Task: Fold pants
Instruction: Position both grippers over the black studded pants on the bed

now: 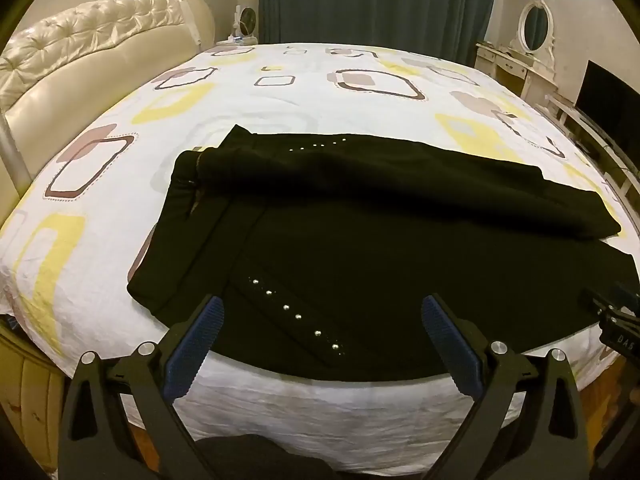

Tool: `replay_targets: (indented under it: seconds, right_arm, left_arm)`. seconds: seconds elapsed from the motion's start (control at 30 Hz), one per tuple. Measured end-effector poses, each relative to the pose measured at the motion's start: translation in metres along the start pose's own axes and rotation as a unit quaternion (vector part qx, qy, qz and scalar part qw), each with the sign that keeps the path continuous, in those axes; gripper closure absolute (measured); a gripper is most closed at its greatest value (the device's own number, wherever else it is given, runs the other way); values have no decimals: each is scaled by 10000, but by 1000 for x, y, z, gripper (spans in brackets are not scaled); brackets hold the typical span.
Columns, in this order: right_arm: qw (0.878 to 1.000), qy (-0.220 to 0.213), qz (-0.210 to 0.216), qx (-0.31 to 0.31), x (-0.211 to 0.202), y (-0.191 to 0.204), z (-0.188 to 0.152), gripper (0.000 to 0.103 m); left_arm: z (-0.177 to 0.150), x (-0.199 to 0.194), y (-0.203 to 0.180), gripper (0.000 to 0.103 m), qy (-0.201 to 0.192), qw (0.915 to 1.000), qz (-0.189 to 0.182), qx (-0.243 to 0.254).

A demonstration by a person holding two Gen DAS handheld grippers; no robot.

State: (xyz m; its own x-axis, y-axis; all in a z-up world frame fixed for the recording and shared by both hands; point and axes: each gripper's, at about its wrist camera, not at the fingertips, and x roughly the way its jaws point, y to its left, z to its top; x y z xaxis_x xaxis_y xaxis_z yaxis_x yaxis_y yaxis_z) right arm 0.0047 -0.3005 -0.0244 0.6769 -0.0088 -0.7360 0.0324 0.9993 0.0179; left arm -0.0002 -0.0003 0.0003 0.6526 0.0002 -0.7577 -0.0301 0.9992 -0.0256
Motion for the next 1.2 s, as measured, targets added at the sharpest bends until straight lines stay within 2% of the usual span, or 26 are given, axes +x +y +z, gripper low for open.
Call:
replay_targets:
  seconds: [0.37, 0.57, 0.7, 0.8, 0.87, 0.97, 1.07, 1.13, 1.2]
  right_arm:
    - [9996, 49, 260, 74, -1, -3, 4, 2]
    - [9944, 169, 1035, 147, -3, -13, 14, 2]
    - [9833, 169, 1809, 67, -15, -37, 32, 2]
    - [9736, 139, 2273, 130, -26, -84, 46, 2]
    - [9729, 142, 2285, 334, -29, -133, 54, 2]
    - [9760, 158, 1971, 907, -25, -220, 56, 2]
    - [9781, 202, 1343, 1575, -14, -306, 54, 2]
    - [9749, 256, 975, 1986, -4, -356, 49, 2]
    - [9695, 261, 774, 2309, 4, -390, 44, 3]
  left_arm:
    - [-2, -3, -13, 4, -85, 9998, -25, 175]
    - [2, -13, -8, 4, -310, 9991, -38, 272]
    - [8, -16, -2, 4, -407, 9988, -79, 242]
    - [9, -15, 2, 4, -421, 9988, -132, 226]
    - [9, -15, 2, 4, -449, 9985, -180, 260]
    - [10, -11, 1, 4, -465, 9981, -233, 323]
    - [9, -6, -2, 4, -457, 9978, -378, 309]
    - [8, -1, -5, 4, -417, 9979, -362, 341]
    - [6, 6, -6, 4, -270, 9986, -311, 341]
